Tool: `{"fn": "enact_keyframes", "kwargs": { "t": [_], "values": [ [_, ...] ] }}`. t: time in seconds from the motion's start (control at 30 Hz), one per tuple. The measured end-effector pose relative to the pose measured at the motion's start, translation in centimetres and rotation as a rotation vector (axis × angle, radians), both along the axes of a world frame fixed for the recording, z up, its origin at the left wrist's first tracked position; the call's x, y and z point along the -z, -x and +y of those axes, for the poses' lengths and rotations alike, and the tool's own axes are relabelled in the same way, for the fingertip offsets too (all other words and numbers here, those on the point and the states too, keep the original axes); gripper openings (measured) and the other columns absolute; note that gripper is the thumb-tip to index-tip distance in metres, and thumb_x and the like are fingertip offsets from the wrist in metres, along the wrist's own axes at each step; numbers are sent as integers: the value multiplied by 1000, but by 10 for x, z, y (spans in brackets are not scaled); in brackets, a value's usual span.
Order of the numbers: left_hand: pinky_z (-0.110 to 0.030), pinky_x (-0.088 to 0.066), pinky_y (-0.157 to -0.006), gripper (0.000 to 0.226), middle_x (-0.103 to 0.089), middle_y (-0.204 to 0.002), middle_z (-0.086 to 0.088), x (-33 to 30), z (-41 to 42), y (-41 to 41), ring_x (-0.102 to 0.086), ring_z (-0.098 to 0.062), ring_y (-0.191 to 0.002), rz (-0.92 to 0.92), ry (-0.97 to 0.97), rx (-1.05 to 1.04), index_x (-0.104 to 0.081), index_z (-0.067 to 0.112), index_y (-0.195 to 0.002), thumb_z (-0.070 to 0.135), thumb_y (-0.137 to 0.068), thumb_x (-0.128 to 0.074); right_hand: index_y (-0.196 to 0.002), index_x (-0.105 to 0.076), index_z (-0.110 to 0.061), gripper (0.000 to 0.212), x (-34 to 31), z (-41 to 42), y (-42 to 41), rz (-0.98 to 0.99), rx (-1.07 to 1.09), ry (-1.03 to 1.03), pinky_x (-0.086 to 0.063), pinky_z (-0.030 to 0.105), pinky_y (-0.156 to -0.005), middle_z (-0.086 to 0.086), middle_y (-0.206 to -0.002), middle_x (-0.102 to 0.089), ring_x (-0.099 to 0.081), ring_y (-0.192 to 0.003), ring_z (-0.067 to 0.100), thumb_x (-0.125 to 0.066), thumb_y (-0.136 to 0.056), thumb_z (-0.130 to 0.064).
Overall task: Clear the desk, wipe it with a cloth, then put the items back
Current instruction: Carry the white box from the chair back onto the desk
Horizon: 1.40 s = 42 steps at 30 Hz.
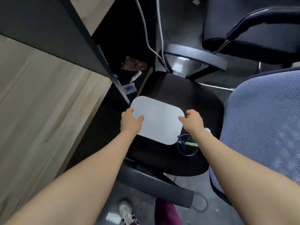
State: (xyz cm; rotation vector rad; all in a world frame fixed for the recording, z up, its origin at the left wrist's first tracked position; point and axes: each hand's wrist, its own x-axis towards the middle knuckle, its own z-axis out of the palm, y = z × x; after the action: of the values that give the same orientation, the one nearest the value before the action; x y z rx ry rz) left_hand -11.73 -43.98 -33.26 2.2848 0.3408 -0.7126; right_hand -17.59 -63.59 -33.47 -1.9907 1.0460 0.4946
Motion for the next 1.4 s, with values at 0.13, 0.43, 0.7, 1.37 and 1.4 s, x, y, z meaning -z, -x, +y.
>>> {"fn": "enact_keyframes", "kwargs": {
  "t": [0.13, 0.43, 0.7, 1.37, 1.4],
  "values": [
    [-42, -43, -97, 62, -33, -140, -9, 56, 2, -15, -40, -29, -124, 46, -109, -43, -35, 13, -140, 30, -87, -63, -120, -46, -1, 33, 49, -16, -17, 127, 57, -19, -38, 28, -63, 17, -124, -49, -51, -81, 22, -55, -91, -15],
    [-47, -38, -103, 79, -32, -141, -10, 126, 7, -34, -38, -32, -126, 100, -135, -148, -25, 13, -141, 36, -79, -68, -121, -48, 3, 45, 115, -20, -24, 207, 229, -249, -47, 38, -83, 8, -97, -53, -50, -91, 27, -65, -86, -18],
    [-44, -52, -88, 63, -54, -122, -5, 112, 11, -34, -55, -26, -107, 127, -67, -256, -43, 16, -125, 39, -73, -68, -126, -47, 1, 51, 113, -22, -23, 137, 345, -320, -48, 43, -91, 12, -122, -56, -55, -108, 32, -68, -83, -18],
    [-44, -51, -88, 90, -57, -116, -5, -97, -15, 31, -57, -29, -103, 111, 194, -284, -57, 15, -109, 66, -35, -62, -116, -53, 6, 46, -121, -62, 23, -74, 345, -38, -49, 39, -83, 12, -107, -58, -59, -101, 35, -64, -80, -22],
    [-44, -51, -87, 86, -57, -116, -5, -109, -12, 37, -57, -29, -102, 98, 249, -297, -55, 17, -107, 64, -36, -64, -121, -52, 5, 50, -135, -60, 30, -88, 351, -41, -49, 38, -85, 12, -112, -58, -58, -104, 35, -64, -79, -21]
  ]
}}
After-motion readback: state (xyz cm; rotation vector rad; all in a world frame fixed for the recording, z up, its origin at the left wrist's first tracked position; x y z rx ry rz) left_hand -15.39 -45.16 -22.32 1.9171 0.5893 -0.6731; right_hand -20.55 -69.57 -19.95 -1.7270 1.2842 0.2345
